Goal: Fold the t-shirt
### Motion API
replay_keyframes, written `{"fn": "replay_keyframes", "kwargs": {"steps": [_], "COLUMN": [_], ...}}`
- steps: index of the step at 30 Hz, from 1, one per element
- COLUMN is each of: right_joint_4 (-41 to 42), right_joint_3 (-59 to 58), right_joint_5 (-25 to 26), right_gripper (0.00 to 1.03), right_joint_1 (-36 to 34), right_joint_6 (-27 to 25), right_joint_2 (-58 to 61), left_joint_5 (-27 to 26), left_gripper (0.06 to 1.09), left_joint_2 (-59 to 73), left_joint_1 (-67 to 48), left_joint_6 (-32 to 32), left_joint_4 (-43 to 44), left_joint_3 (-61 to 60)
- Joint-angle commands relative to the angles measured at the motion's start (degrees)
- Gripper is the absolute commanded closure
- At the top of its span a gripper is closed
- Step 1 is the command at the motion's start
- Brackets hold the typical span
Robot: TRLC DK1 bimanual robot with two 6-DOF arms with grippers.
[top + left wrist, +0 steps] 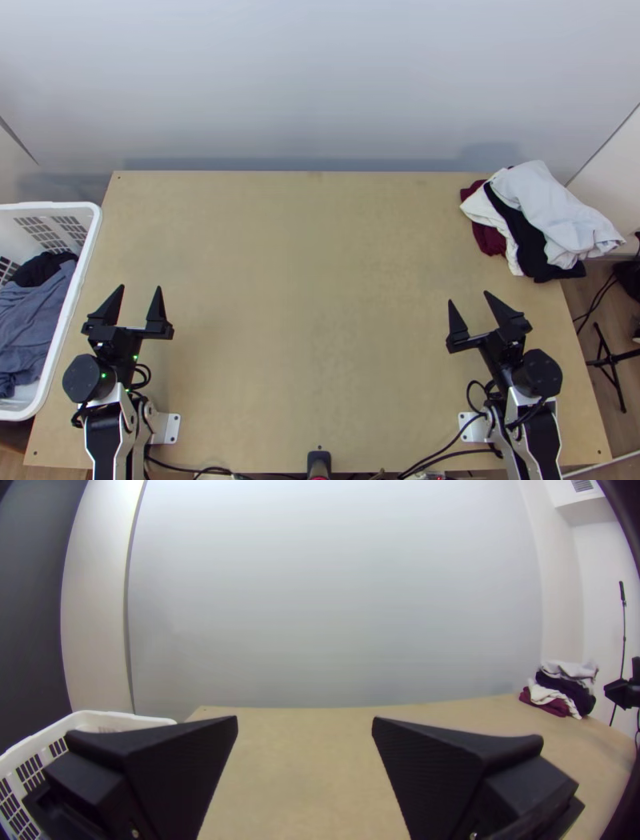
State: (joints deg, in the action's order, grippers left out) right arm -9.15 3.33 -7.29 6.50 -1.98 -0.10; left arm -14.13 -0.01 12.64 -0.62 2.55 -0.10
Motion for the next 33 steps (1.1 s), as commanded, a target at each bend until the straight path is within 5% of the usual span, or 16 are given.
{"fn": "replay_keyframes", "kwargs": {"steps": [1, 15, 23, 26, 33], "right_joint_4": [0.01, 0.01, 0.01, 0.01, -0.26], "right_joint_3": [0.01, 0.01, 0.01, 0.01, 0.09], "right_joint_5": [-0.01, -0.01, -0.01, -0.01, 3.86], "right_gripper": [0.04, 0.04, 0.04, 0.04, 0.04], "right_joint_1": [0.0, 0.0, 0.53, 2.37, 1.5], "right_joint_6": [0.13, 0.13, 1.45, 3.12, 2.94], "right_joint_2": [0.01, 0.01, 0.01, 0.01, -0.08], "left_joint_5": [-0.02, -0.02, 0.42, 1.12, 1.03], "left_gripper": [0.1, 0.1, 0.1, 0.1, 0.1], "left_joint_2": [0.01, 0.01, -0.08, -0.08, 0.01], "left_joint_1": [0.01, 0.1, -0.52, -0.87, -3.68], "left_joint_6": [0.01, 0.01, -5.09, -14.85, -14.76], "left_joint_4": [0.09, 0.0, 0.44, 0.18, 0.53], "left_joint_3": [0.01, 0.01, -0.08, 0.01, 0.1]}}
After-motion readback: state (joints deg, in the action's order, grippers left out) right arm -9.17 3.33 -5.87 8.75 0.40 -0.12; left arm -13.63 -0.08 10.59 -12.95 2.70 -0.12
